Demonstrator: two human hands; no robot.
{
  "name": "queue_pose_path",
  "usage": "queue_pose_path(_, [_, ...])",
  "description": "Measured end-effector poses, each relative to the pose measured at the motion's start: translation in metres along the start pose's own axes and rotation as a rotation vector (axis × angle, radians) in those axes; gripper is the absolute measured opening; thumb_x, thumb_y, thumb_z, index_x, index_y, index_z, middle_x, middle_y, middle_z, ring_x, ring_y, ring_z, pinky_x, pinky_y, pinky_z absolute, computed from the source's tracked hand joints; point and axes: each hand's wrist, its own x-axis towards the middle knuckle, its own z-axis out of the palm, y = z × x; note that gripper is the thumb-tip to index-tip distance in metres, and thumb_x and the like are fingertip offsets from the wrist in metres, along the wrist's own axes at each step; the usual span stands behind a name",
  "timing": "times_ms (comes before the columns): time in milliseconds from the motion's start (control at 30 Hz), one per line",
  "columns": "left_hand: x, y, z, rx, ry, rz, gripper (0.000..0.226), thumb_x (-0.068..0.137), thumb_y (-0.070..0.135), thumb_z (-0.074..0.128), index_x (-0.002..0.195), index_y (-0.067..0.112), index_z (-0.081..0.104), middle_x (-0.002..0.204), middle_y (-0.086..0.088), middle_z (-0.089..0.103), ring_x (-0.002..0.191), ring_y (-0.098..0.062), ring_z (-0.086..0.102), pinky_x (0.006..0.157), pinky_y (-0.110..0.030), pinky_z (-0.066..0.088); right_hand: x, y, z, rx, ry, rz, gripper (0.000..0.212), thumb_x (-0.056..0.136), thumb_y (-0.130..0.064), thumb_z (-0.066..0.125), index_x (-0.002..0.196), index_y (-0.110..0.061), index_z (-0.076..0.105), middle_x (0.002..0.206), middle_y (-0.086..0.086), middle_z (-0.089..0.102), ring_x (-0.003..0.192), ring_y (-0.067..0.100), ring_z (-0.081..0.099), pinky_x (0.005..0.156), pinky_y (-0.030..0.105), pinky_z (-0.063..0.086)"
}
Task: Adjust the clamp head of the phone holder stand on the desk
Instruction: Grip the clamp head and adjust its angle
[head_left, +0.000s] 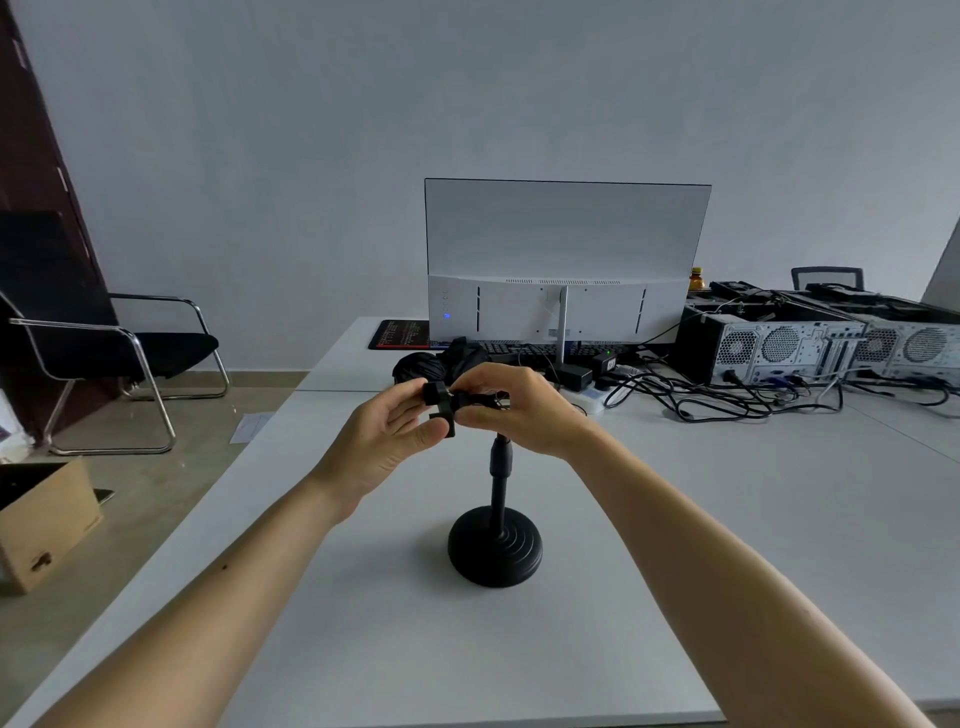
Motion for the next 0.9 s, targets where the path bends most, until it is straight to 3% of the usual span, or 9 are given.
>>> queue_pose_path(100, [-0.001, 0.0, 0.0, 0.002, -0.003, 0.0, 0.091, 0.054, 0.058, 0.085, 0.131, 0.018, 0.058, 0.129, 0.005, 0.068, 0.125, -0.004, 0.058, 0.116, -0.041, 0.036, 0.0, 0.002, 0.002, -0.024, 0.054, -0.019, 0.025, 0.075, -0.022, 0.079, 0.099, -0.024, 0.07, 0.089, -0.021, 0.067, 0.093, -0.007, 0.062, 0.09, 0.021, 0.046])
queue_pose_path(200, [-0.001, 0.0, 0.0, 0.007, 0.007, -0.007, 0.092, 0.052, 0.061, 0.084, 0.13, 0.02, 0.058, 0.128, 0.008, 0.069, 0.125, -0.001, 0.057, 0.117, -0.038, 0.034, 0.002, 0.004, 0.003, -0.071, 0.078, -0.07, 0.032, 0.068, -0.014, 0.083, 0.097, -0.021, 0.07, 0.089, -0.021, 0.065, 0.087, -0.015, 0.058, 0.082, 0.005, 0.039])
queue_pose_path(400, [0.0, 0.0, 0.0, 0.024, 0.007, -0.014, 0.079, 0.058, 0.055, 0.083, 0.127, 0.023, 0.06, 0.128, 0.01, 0.068, 0.126, 0.001, 0.056, 0.118, -0.039, 0.033, 0.002, 0.003, 0.001, -0.143, 0.118, -0.08, 0.039, 0.064, -0.011, 0.087, 0.096, -0.021, 0.068, 0.096, -0.011, 0.064, 0.093, 0.007, 0.059, 0.08, 0.001, 0.036])
queue_pose_path(533, [0.0, -0.001, 0.0, 0.02, 0.019, -0.022, 0.065, 0.067, 0.041, 0.078, 0.127, 0.023, 0.06, 0.125, 0.01, 0.069, 0.124, 0.002, 0.057, 0.118, -0.04, 0.033, 0.002, 0.005, 0.001, -0.116, 0.099, -0.065, 0.037, 0.064, -0.011, 0.087, 0.094, -0.02, 0.067, 0.089, -0.02, 0.061, 0.087, -0.012, 0.057, 0.077, -0.003, 0.035])
queue_pose_path(600, [0.0, 0.0, 0.001, 0.034, 0.012, -0.016, 0.061, 0.07, 0.04, 0.077, 0.126, 0.023, 0.061, 0.125, 0.011, 0.07, 0.124, 0.001, 0.057, 0.118, -0.04, 0.033, 0.002, 0.005, -0.002, -0.078, 0.061, -0.052, 0.033, 0.067, -0.013, 0.085, 0.094, -0.02, 0.068, 0.088, -0.023, 0.063, 0.086, -0.02, 0.056, 0.077, 0.0, 0.037])
queue_pose_path(733, [-0.001, 0.001, 0.001, 0.07, -0.002, -0.008, 0.052, 0.079, 0.03, 0.073, 0.128, 0.019, 0.06, 0.128, 0.002, 0.069, 0.126, -0.009, 0.059, 0.116, -0.044, 0.036, 0.003, -0.001, -0.008, -0.092, 0.008, -0.045, 0.012, 0.084, -0.028, 0.071, 0.094, -0.021, 0.073, 0.085, -0.008, 0.074, 0.083, 0.0, 0.065, 0.075, 0.015, 0.048])
queue_pose_path(900, [0.0, 0.0, 0.0, 0.064, 0.013, -0.014, 0.062, 0.077, 0.027, 0.072, 0.134, 0.013, 0.054, 0.134, -0.006, 0.064, 0.13, -0.017, 0.055, 0.117, -0.048, 0.034, 0.011, -0.009, 0.0, -0.196, -0.065, 0.084, 0.049, 0.1, -0.043, 0.041, 0.067, -0.015, 0.065, 0.061, -0.009, 0.067, 0.052, -0.005, 0.054, 0.056, 0.02, 0.037])
